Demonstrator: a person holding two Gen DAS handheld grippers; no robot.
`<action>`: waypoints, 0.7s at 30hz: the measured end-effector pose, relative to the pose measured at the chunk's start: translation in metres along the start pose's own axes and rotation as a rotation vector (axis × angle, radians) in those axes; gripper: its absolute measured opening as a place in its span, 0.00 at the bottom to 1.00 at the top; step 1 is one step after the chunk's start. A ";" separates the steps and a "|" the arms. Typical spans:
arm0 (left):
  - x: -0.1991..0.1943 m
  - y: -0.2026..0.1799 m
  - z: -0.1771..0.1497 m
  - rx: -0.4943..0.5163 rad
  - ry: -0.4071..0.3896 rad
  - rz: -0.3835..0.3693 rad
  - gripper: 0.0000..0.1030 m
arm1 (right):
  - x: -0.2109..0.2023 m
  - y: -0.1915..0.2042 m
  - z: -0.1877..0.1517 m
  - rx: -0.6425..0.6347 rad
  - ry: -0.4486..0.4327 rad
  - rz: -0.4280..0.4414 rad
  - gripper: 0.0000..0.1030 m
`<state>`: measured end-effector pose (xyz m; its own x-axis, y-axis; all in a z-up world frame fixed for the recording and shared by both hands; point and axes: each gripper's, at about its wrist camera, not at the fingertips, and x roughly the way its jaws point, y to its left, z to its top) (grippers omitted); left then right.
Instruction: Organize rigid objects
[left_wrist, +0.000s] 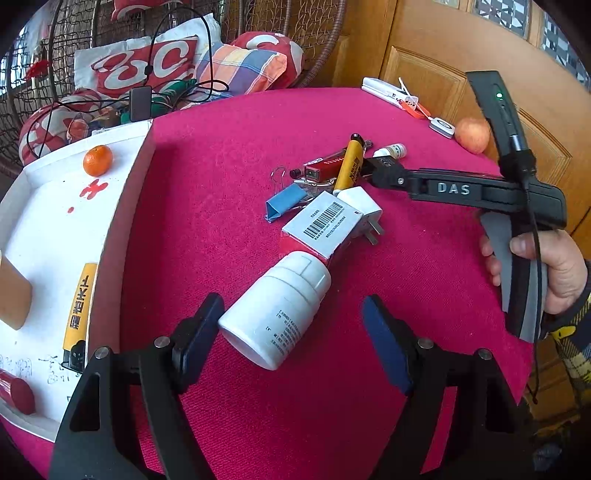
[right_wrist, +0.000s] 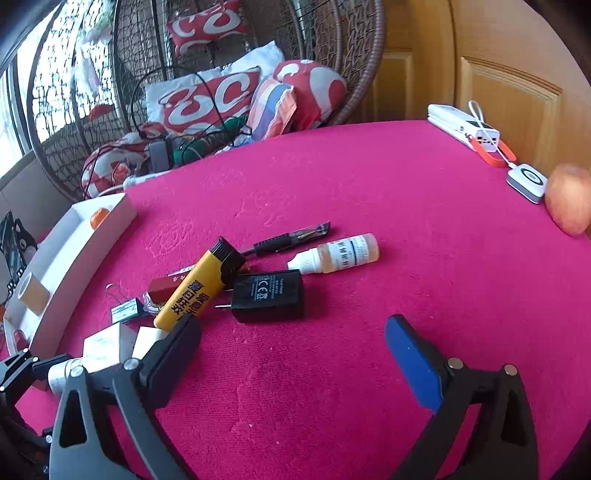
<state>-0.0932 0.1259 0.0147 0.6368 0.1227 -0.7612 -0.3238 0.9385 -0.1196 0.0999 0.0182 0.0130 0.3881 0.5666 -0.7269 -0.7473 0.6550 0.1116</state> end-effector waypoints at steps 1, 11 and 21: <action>0.000 0.000 0.001 -0.004 -0.002 -0.001 0.76 | 0.004 0.003 0.002 -0.013 0.016 -0.008 0.79; 0.005 0.000 0.000 -0.021 0.018 -0.043 0.36 | 0.016 0.016 0.012 -0.083 0.027 -0.008 0.49; -0.009 -0.009 -0.007 -0.033 -0.005 -0.052 0.36 | -0.020 -0.011 -0.012 0.061 -0.037 0.063 0.49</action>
<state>-0.1007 0.1144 0.0181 0.6571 0.0758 -0.7500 -0.3133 0.9324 -0.1802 0.0943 -0.0059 0.0181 0.3619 0.6246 -0.6920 -0.7372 0.6461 0.1976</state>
